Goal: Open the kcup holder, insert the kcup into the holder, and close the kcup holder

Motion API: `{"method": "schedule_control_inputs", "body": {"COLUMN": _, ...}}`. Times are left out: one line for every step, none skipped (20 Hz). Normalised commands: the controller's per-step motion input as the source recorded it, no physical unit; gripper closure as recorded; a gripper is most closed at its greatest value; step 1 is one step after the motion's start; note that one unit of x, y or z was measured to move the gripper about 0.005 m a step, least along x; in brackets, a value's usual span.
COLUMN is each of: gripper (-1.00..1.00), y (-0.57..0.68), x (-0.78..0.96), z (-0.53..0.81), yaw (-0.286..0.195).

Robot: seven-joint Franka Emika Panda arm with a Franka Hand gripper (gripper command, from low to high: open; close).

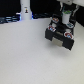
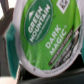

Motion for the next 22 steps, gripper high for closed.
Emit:
{"method": "schedule_control_inputs", "body": {"gripper": 1.0, "y": -0.08, "x": -0.07, "z": -0.21, "yaw": 0.011}}
{"method": "schedule_control_inputs", "body": {"gripper": 1.0, "y": -0.06, "x": -0.08, "z": -0.22, "yaw": 0.011}}
{"method": "schedule_control_inputs", "body": {"gripper": 1.0, "y": -0.06, "x": -0.11, "z": -0.24, "yaw": 0.011}}
{"method": "schedule_control_inputs", "body": {"gripper": 1.0, "y": -0.06, "x": -0.1, "z": -0.23, "yaw": 0.012}}
{"method": "schedule_control_inputs", "body": {"gripper": 1.0, "y": -0.05, "x": -0.09, "z": -0.24, "yaw": 0.012}}
{"method": "schedule_control_inputs", "body": {"gripper": 1.0, "y": -0.01, "x": 0.0, "z": -0.02, "yaw": 0.0}}
{"method": "schedule_control_inputs", "body": {"gripper": 1.0, "y": -0.11, "x": 0.0, "z": -0.07, "yaw": 0.0}}
{"method": "schedule_control_inputs", "body": {"gripper": 1.0, "y": -0.15, "x": -0.07, "z": -0.1, "yaw": -0.01}}
{"method": "schedule_control_inputs", "body": {"gripper": 1.0, "y": -0.19, "x": -0.14, "z": -0.13, "yaw": -0.017}}
{"method": "schedule_control_inputs", "body": {"gripper": 1.0, "y": -0.2, "x": -0.19, "z": -0.17, "yaw": -0.016}}
{"method": "schedule_control_inputs", "body": {"gripper": 1.0, "y": -0.21, "x": -0.28, "z": -0.2, "yaw": -0.02}}
{"method": "schedule_control_inputs", "body": {"gripper": 1.0, "y": -0.2, "x": -0.35, "z": -0.19, "yaw": -0.027}}
{"method": "schedule_control_inputs", "body": {"gripper": 1.0, "y": -0.21, "x": -0.37, "z": -0.18, "yaw": -0.03}}
{"method": "schedule_control_inputs", "body": {"gripper": 1.0, "y": -0.22, "x": -0.37, "z": -0.18, "yaw": -0.033}}
{"method": "schedule_control_inputs", "body": {"gripper": 1.0, "y": -0.23, "x": -0.37, "z": -0.18, "yaw": -0.034}}
{"method": "schedule_control_inputs", "body": {"gripper": 1.0, "y": -0.27, "x": -0.31, "z": -0.15, "yaw": -0.046}}
{"method": "schedule_control_inputs", "body": {"gripper": 1.0, "y": -0.26, "x": -0.26, "z": -0.13, "yaw": -0.047}}
{"method": "schedule_control_inputs", "body": {"gripper": 1.0, "y": -0.24, "x": -0.25, "z": -0.13, "yaw": -0.044}}
{"method": "schedule_control_inputs", "body": {"gripper": 1.0, "y": -0.15, "x": -0.25, "z": -0.07, "yaw": -0.042}}
{"method": "schedule_control_inputs", "body": {"gripper": 1.0, "y": -0.17, "x": -0.19, "z": -0.05, "yaw": -0.041}}
{"method": "schedule_control_inputs", "body": {"gripper": 1.0, "y": -0.23, "x": -0.16, "z": -0.07, "yaw": -0.027}}
{"method": "schedule_control_inputs", "body": {"gripper": 1.0, "y": -0.19, "x": -0.1, "z": -0.05, "yaw": -0.01}}
